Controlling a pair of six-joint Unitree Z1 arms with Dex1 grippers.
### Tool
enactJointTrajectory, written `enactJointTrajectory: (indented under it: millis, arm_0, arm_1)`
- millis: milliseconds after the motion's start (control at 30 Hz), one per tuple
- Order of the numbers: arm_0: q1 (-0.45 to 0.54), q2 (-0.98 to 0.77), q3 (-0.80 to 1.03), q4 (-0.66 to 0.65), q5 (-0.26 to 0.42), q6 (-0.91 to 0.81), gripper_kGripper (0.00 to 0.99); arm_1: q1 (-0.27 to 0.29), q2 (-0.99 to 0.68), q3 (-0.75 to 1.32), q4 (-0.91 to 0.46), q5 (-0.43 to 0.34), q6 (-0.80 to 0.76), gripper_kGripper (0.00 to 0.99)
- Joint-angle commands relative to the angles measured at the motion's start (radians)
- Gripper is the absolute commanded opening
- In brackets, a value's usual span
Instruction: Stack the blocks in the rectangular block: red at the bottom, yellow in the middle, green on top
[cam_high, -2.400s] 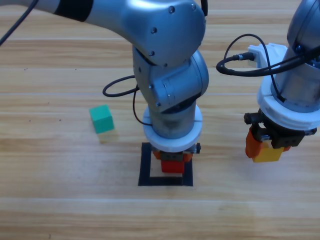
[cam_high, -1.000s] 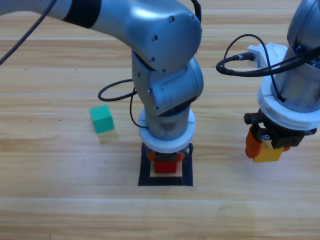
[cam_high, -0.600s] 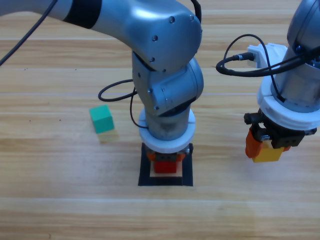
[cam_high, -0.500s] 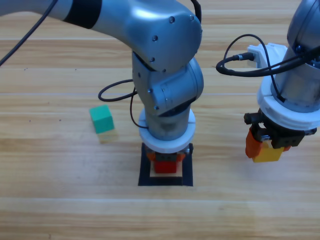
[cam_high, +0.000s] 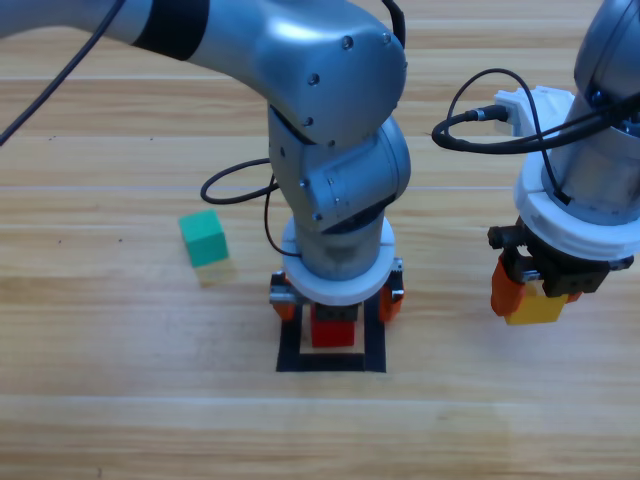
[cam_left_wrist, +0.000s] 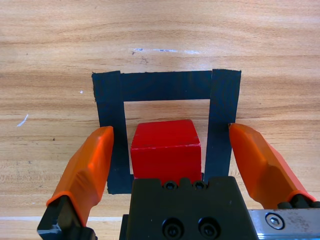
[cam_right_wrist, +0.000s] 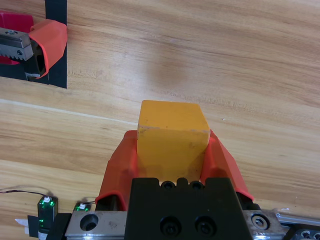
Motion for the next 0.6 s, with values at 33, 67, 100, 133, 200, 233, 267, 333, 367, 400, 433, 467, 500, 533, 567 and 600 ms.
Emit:
enactJointTrajectory:
  millis: [33,67,100,133,200,233,267,333,367,400,433,467,500,533,567,600]
  arm_0:
    - [0.008,0.012,0.006,-0.007,0.011,-0.007,0.99]
    - [0.008,-0.004,0.004,-0.006,0.013,-0.005,0.99]
    - [0.008,-0.024,-0.002,-0.003,0.019,-0.002,0.99]
    - [0.01,-0.06,-0.011,0.003,0.023,0.003,0.99]
    - [0.013,-0.116,-0.028,0.02,0.034,0.013,0.99]
    - [0.024,-0.15,-0.045,0.04,0.04,0.015,0.99]
    - [0.034,-0.178,-0.063,0.066,0.045,0.018,0.99]
    - [0.054,-0.228,-0.111,0.125,0.063,0.024,0.99]
    - [0.065,-0.253,-0.14,0.157,0.068,0.033,0.99]
    - [0.074,-0.279,-0.166,0.194,0.079,0.039,0.99]
    - [0.08,-0.301,-0.18,0.22,0.085,0.044,0.99]
    - [0.086,-0.339,-0.183,0.246,0.094,0.055,0.99]
    - [0.093,-0.38,-0.172,0.257,0.102,0.073,0.99]
    - [0.099,-0.422,-0.154,0.272,0.111,0.085,0.99]
    - [0.111,-0.475,-0.115,0.28,0.118,0.11,0.99]
    - [0.126,-0.521,-0.074,0.278,0.12,0.135,0.99]
  arm_1:
    - [-0.029,0.033,-0.009,-0.005,0.012,-0.004,0.0]
    - [-0.029,0.032,-0.009,-0.003,0.012,-0.002,0.0]
    - [-0.029,0.03,-0.009,-0.003,0.012,-0.001,0.0]
    - [-0.029,0.027,-0.009,-0.003,0.012,0.001,0.0]
    - [-0.029,0.027,-0.01,-0.003,0.012,0.004,0.0]
    - [-0.029,0.029,-0.015,-0.003,0.012,0.005,0.0]
    - [-0.029,0.033,-0.021,-0.005,0.012,0.005,0.0]
    - [-0.029,0.046,-0.035,-0.003,0.011,0.008,0.0]
    - [-0.029,0.053,-0.042,-0.003,0.008,0.016,0.0]
    - [-0.029,0.061,-0.05,-0.003,0.008,0.027,0.0]
    - [-0.029,0.067,-0.058,-0.003,0.008,0.039,0.0]
    - [-0.029,0.075,-0.067,-0.003,0.009,0.05,0.0]
    - [-0.022,0.085,-0.081,-0.002,0.012,0.06,0.0]
    - [-0.013,0.104,-0.102,0.001,0.017,0.07,0.0]
    - [-0.003,0.128,-0.134,0.013,0.019,0.079,0.0]
    - [0.01,0.154,-0.167,0.027,0.019,0.088,0.0]
